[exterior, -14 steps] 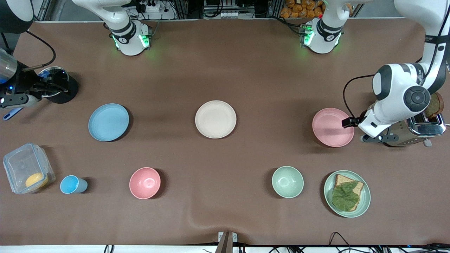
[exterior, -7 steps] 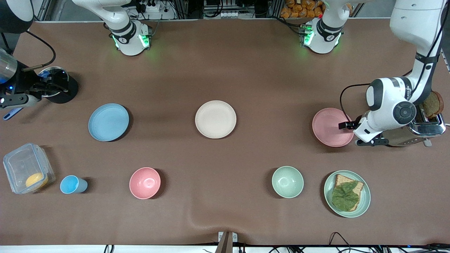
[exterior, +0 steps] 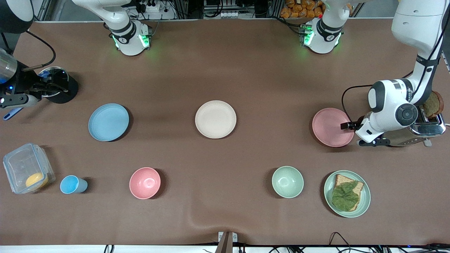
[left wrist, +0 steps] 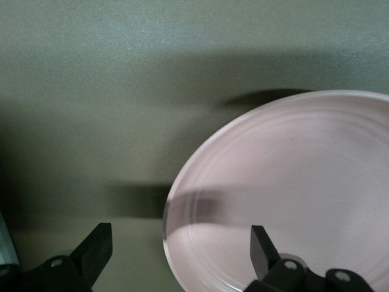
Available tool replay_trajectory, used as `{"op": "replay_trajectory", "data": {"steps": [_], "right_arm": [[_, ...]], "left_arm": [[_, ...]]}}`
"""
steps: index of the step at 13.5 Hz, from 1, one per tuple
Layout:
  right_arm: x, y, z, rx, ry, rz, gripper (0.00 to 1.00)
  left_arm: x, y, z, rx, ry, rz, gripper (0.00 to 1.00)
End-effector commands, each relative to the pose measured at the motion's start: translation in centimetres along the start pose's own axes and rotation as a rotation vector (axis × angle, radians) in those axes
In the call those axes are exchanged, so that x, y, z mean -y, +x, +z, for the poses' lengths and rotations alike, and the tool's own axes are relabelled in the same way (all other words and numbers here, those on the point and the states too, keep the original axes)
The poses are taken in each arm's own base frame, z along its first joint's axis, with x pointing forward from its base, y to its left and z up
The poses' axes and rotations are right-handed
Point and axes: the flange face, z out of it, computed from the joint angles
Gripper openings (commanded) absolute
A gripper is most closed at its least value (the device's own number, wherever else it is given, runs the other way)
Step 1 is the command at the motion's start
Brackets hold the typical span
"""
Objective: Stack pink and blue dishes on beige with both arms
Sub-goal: 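Close the left gripper on the pink plate rim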
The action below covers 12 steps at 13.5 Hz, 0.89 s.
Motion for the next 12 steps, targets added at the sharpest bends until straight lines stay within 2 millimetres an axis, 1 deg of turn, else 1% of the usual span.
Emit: {"op": "replay_trajectory", "data": {"steps": [1, 3, 4, 5, 7, 9, 10, 12], "right_arm": [[0.2, -0.3, -0.56, -0.002, 0.001, 0.001, 1.0], [0.19, -0.26, -0.48, -0.001, 0.001, 0.001, 1.0], [0.19, -0.26, -0.48, -0.001, 0.001, 0.001, 1.0], [0.19, -0.26, -0.48, -0.001, 0.001, 0.001, 1.0], [0.11, -0.27, -0.48, -0.001, 0.001, 0.002, 1.0], [0.03, -0.28, -0.48, -0.001, 0.002, 0.004, 1.0], [0.11, -0.27, -0.48, -0.001, 0.001, 0.002, 1.0], [0.03, -0.28, -0.48, -0.001, 0.002, 0.004, 1.0]], "left_arm": [[0.05, 0.35, 0.45, -0.006, -0.004, 0.021, 0.84], [0.11, 0.37, 0.92, 0.001, -0.004, 0.019, 0.68], [0.11, 0.37, 0.92, 0.001, -0.005, 0.018, 0.62], [0.11, 0.37, 0.92, 0.001, -0.005, 0.018, 0.54], [0.52, 0.39, 0.88, 0.0, -0.014, 0.006, 0.31], [0.6, 0.38, 0.97, 0.001, -0.016, 0.002, 0.05], [0.61, 0.48, 0.93, 0.0, -0.018, 0.001, 0.0], [0.2, 0.51, 0.58, -0.006, -0.062, -0.036, 0.0]]}}
